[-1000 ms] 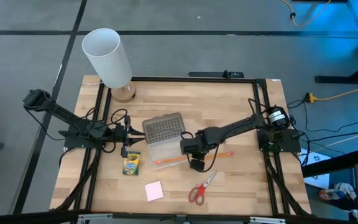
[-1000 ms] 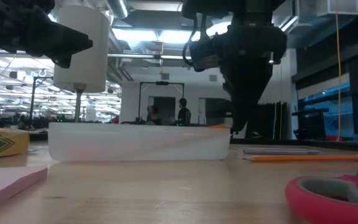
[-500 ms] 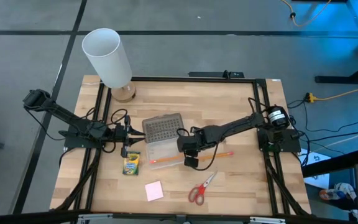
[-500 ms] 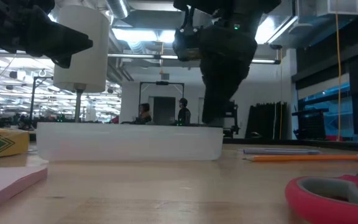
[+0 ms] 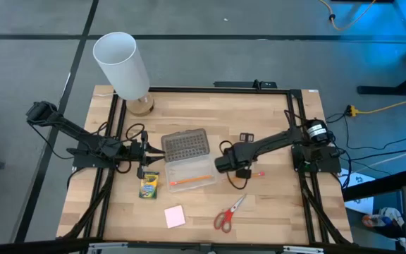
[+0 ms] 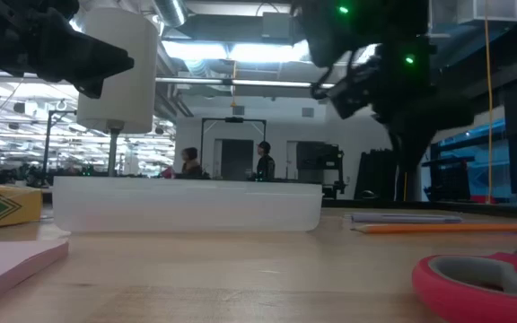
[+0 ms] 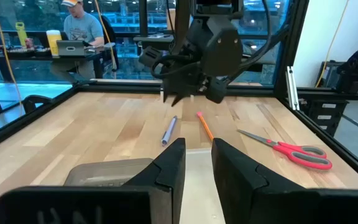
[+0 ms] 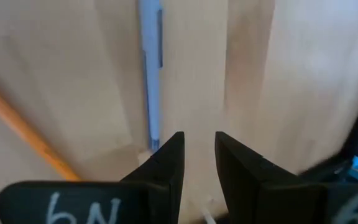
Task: Pack school essentials
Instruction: Put the light purple pen into the gray supply box
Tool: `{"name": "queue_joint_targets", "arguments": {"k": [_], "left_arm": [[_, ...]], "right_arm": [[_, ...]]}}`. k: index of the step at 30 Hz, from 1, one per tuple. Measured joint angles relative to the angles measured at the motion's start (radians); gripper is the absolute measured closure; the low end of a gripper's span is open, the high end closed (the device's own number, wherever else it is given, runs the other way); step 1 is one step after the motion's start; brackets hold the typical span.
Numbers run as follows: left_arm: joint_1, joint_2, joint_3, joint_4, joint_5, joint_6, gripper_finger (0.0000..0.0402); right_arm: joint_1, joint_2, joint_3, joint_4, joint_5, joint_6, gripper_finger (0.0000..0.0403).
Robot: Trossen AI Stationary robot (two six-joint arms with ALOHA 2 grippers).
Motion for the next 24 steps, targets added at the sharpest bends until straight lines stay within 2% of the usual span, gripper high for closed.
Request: {"name": "queue_joint_targets", "arguments": {"k": [5, 8, 12, 18, 24], "left_arm": [[0.0, 0.0, 0.0, 0.0, 0.0, 0.0, 0.0328], [0.0, 0.0, 0.0, 0.0, 0.0, -0.001, 0.0328], [0.0, 0.0, 0.0, 0.0, 0.0, -0.002, 0.0328], [0.0, 0.0, 0.0, 0.0, 0.0, -0.004, 0.0328], [0.0, 0.0, 0.0, 0.0, 0.0, -0.004, 0.0328]], "right_arm": [[-0.001, -0.137, -0.213, 0.163, -0.002, 0.025, 0.0312], [-0.001, -0.25, -0.338, 0.254, -0.046, 0.027, 0.0312], [-0.001, -0.41, -0.445, 0.34, -0.07, 0.079, 0.0312], [-0.002, -0.579, -0.517, 0.56, -0.069, 0.103, 0.0312], [-0.002, -0.612, -0.499, 0.619, -0.068, 0.104, 0.0312]]}}
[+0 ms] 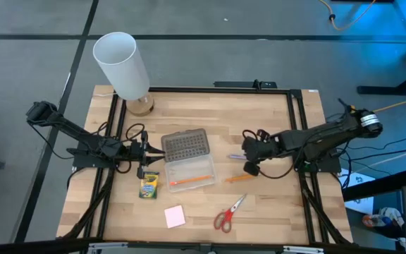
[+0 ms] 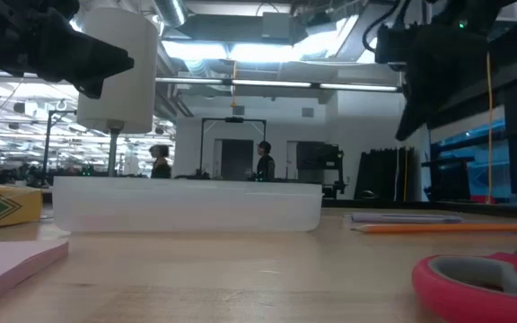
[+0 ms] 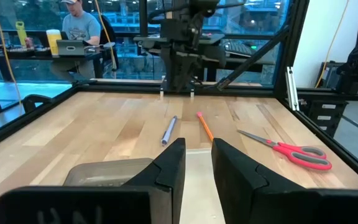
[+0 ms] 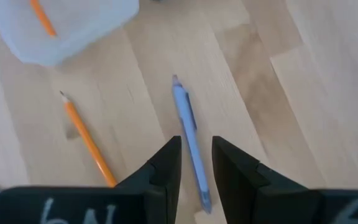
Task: Pack school essentials
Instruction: Put the light purple pen into the gray supply box
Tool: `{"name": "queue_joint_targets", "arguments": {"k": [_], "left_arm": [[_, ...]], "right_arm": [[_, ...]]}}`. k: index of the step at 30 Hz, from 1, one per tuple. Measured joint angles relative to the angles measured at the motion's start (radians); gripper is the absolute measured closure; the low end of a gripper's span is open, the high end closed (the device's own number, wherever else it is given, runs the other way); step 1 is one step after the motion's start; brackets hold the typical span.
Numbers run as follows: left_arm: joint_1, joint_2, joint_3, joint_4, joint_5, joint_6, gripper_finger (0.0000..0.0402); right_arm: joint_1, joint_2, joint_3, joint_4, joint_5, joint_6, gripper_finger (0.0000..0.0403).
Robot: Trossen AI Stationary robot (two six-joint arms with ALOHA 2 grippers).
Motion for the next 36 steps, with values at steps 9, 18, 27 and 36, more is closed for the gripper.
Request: {"name": "queue_joint_targets", "arguments": {"k": [9, 18, 27, 36], "left_arm": [[0.0, 0.0, 0.0, 0.0, 0.0, 0.0, 0.0328], [0.0, 0.0, 0.0, 0.0, 0.0, 0.0, 0.0328], [0.0, 0.0, 0.0, 0.0, 0.0, 0.0, 0.0328], [0.0, 0.0, 0.0, 0.0, 0.0, 0.0, 0.0328]], "right_arm": [[-0.039, 0.0, 0.003, 0.014, 0.004, 0.045, 0.0246], [-0.06, 0.005, 0.002, 0.085, 0.058, -0.024, 0.0159], [-0.148, 0.135, -0.03, 0.061, -0.103, -0.032, 0.0156], [-0.184, 0.285, -0.038, 0.148, -0.246, -0.113, 0.0156]]}}
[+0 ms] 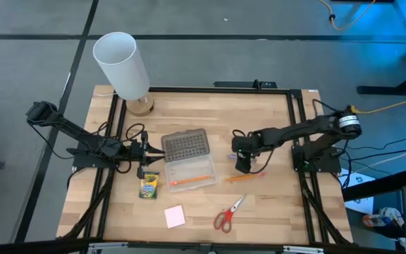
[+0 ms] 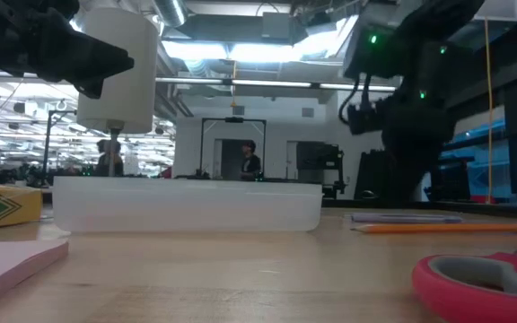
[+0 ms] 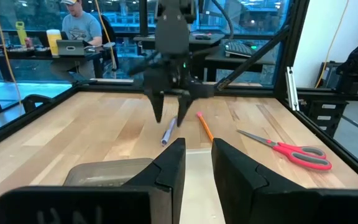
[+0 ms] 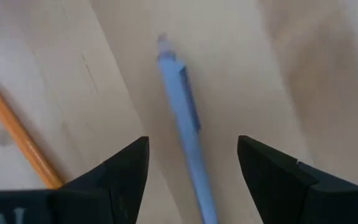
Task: Pack school essentials
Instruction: Put the light purple pen into the gray supply box
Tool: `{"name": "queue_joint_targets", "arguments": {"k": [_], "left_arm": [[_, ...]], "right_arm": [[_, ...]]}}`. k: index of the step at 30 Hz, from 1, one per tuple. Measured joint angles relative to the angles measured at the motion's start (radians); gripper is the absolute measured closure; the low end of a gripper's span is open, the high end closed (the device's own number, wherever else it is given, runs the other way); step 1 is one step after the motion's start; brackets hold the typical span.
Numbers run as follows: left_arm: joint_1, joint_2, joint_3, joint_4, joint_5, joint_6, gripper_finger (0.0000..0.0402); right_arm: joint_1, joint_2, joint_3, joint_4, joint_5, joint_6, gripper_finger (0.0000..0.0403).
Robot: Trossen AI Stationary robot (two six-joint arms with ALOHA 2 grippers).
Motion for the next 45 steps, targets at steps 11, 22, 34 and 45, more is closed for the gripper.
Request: {"name": "queue_joint_targets", "arguments": {"k": [11, 22, 34, 45], "left_arm": [[0.0, 0.0, 0.0, 0.0, 0.0, 0.0, 0.0328], [0.0, 0.0, 0.0, 0.0, 0.0, 0.0, 0.0328], [0.0, 0.0, 0.0, 0.0, -0.001, 0.0, 0.0328], [0.0, 0.0, 0.0, 0.0, -0.001, 0.003, 0.0328]], "right_arm": [[-0.009, 0.108, 0.005, 0.02, 0.02, -0.026, 0.017], [-0.028, 0.098, 0.001, 0.061, 0.06, 0.109, 0.0339], [-0.038, 0.102, 0.083, -0.006, 0.122, 0.112, 0.0373], [0.005, 0.096, 0.418, 0.054, 0.061, -0.105, 0.0373]]}}
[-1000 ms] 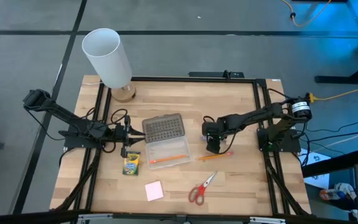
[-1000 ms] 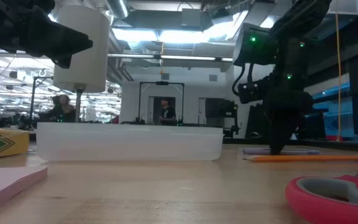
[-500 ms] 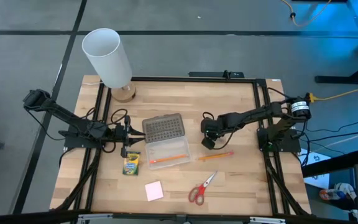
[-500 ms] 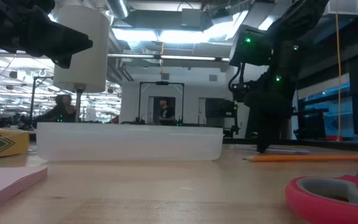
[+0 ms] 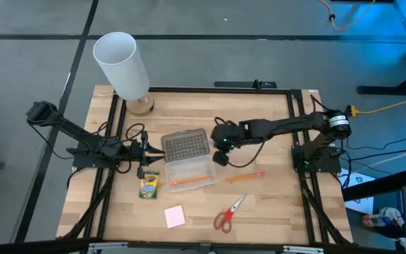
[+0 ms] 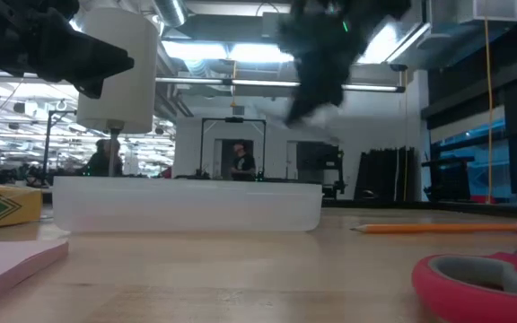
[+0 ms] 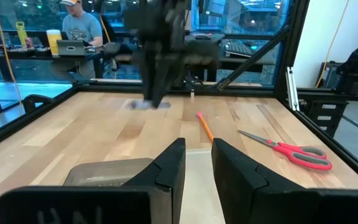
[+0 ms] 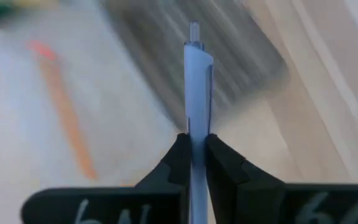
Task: Pack school essentials
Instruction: Put the light purple pen into the gray supply box, then put the orange pencil into the gray supply box
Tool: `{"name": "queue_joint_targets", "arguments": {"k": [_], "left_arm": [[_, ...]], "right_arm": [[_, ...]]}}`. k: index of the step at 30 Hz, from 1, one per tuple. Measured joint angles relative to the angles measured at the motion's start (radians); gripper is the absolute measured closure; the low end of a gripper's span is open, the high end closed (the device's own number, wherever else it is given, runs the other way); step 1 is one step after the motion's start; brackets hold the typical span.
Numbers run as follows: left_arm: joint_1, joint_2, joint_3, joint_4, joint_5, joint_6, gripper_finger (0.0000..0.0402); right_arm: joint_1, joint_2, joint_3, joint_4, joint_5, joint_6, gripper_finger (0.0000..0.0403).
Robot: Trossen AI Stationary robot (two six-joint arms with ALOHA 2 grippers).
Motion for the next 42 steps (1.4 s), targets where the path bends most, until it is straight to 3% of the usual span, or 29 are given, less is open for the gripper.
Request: {"name": "queue_joint_targets", "arguments": {"k": [6, 17, 29, 31, 35, 42], "left_arm": [[0.0, 0.0, 0.0, 0.0, 0.0, 0.004, 0.0328], [0.0, 0.0, 0.0, 0.0, 0.0, 0.004, 0.0328], [0.0, 0.0, 0.0, 0.0, 0.0, 0.004, 0.0328], [0.0, 0.0, 0.0, 0.0, 0.0, 0.003, 0.0328], [0.0, 0.0, 0.0, 0.0, 0.0, 0.004, 0.0328], [0.0, 0.0, 0.0, 0.0, 0.001, 0.002, 0.0328]], "right_arm": [[0.059, 0.013, 0.061, 0.226, -0.127, -0.084, 0.0373], [0.103, 0.179, 0.062, 0.317, -0.13, -0.099, 0.037], [0.103, 0.181, 0.097, 0.328, -0.131, -0.098, 0.0205], [0.103, 0.179, 0.132, 0.268, -0.145, -0.097, 0.0191], [0.105, 0.156, 0.23, -0.021, -0.183, -0.062, 0.018], [0.156, 0.139, 0.255, -0.721, -0.177, -0.069, 0.0179]]}}
